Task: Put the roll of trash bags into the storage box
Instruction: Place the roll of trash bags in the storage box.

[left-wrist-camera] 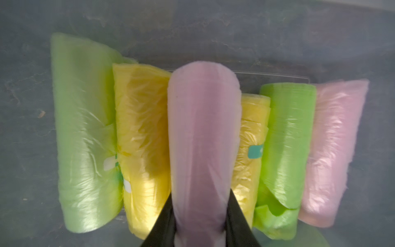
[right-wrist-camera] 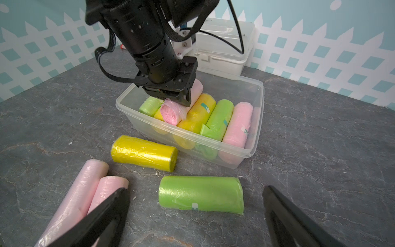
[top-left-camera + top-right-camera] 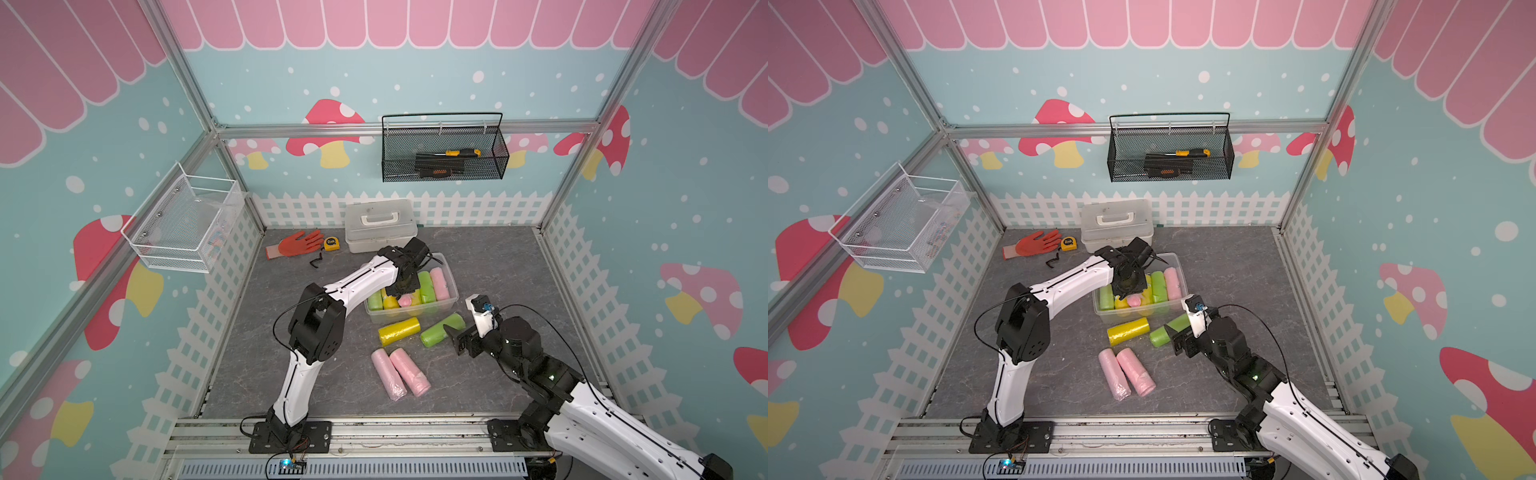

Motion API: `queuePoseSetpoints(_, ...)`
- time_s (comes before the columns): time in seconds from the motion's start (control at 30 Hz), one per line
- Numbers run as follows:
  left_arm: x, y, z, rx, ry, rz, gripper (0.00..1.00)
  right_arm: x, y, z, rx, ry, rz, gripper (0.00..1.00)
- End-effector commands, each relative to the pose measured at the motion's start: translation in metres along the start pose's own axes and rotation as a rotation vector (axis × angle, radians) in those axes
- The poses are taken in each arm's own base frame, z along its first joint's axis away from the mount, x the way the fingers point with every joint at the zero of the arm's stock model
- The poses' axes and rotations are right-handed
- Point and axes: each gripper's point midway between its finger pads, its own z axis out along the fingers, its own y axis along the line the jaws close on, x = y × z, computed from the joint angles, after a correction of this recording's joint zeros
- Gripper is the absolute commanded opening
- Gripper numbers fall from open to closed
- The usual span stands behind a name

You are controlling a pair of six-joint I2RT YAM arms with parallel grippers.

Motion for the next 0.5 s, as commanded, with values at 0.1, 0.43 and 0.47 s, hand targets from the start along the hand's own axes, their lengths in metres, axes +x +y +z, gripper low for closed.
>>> queuePoseSetpoints(0.1,-0.006,0.011,0.019,-0.045,-0.001,-0.025,0.0,-0.016,0.0,-0.004,-0.003,-0.037,0.017,0.99)
queuePoseSetpoints(0.43,0.006,0.023,0.051,-0.11,0.036,0.022,0.0,-0.015,0.001,-0.002,-0.006,-0.031,0.015,0.99)
queuePoseSetpoints(0.47,0.007,0.024,0.054,-0.117,0.04,0.027,0.0,-0.015,0.002,-0.002,-0.007,-0.031,0.015,0.99)
